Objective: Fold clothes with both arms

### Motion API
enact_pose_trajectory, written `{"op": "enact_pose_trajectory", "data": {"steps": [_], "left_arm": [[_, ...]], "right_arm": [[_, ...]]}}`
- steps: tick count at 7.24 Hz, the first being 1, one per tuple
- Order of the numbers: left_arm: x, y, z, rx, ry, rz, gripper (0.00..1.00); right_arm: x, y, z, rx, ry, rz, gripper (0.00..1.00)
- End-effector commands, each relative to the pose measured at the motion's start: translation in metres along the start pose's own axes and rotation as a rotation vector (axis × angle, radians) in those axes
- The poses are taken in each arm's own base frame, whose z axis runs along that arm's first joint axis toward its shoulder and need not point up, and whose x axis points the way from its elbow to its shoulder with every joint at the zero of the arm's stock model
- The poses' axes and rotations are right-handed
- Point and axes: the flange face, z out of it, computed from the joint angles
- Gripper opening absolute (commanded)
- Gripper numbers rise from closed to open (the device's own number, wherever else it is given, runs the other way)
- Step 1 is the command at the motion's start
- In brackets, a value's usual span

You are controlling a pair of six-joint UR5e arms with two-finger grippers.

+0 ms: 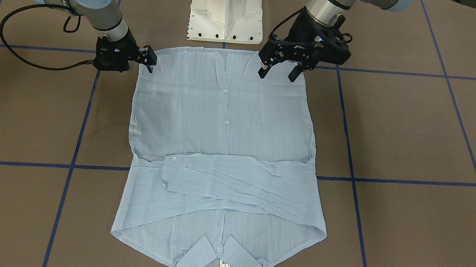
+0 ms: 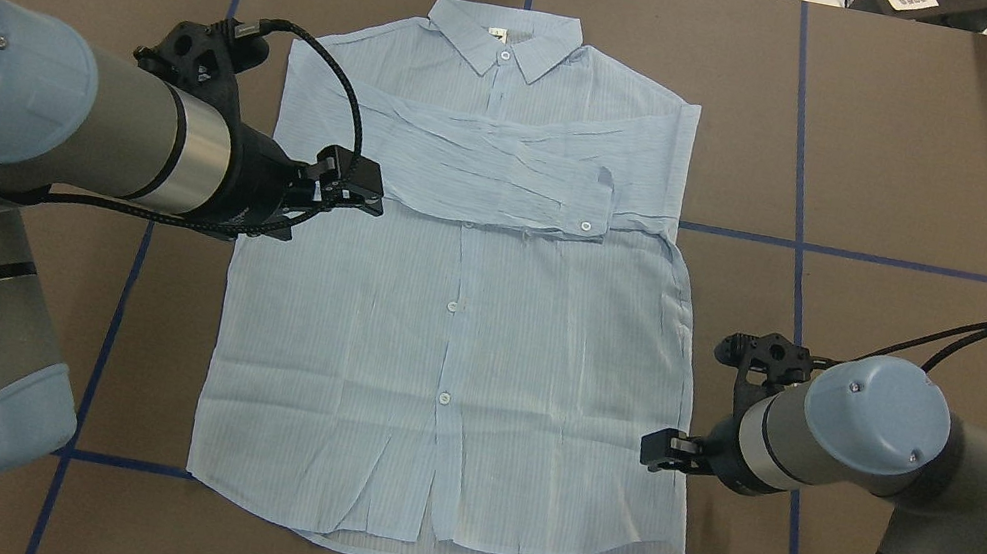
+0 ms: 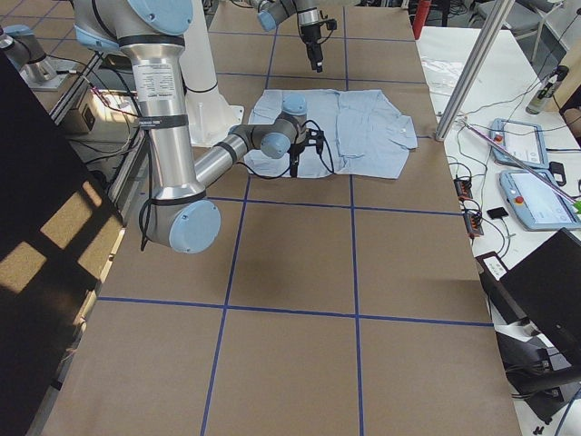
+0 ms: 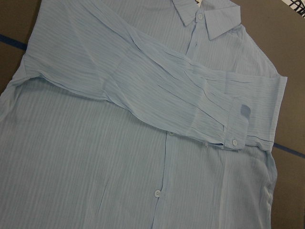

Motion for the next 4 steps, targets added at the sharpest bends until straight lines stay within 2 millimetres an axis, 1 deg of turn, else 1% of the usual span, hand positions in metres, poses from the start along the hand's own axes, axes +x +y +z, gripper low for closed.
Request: {"op": "enact_pose_trajectory", "data": {"steps": [1,2,3,4], "left_arm": [[-0.002,0.002,0.003,-0.003,-0.01,0.0,1.0],[-0.001,0.002,0.003,-0.001,-0.009,0.0,1.0],[-0.002,0.003,0.004,-0.003,-0.01,0.0,1.0],[-0.002,0.002,0.006,-0.001,-0.013,0.002,1.0]], "right_arm": [[0.005,0.015,0.009,-0.026,0.019,-0.006,0.97],[0.003,0.021,0.013,-0.039,0.022,-0.011,0.94],[0.002,0.025,0.015,-0.051,0.024,-0.014,0.87],[-0.002,0.03,0.017,-0.061,0.019,-0.022,0.82]]}}
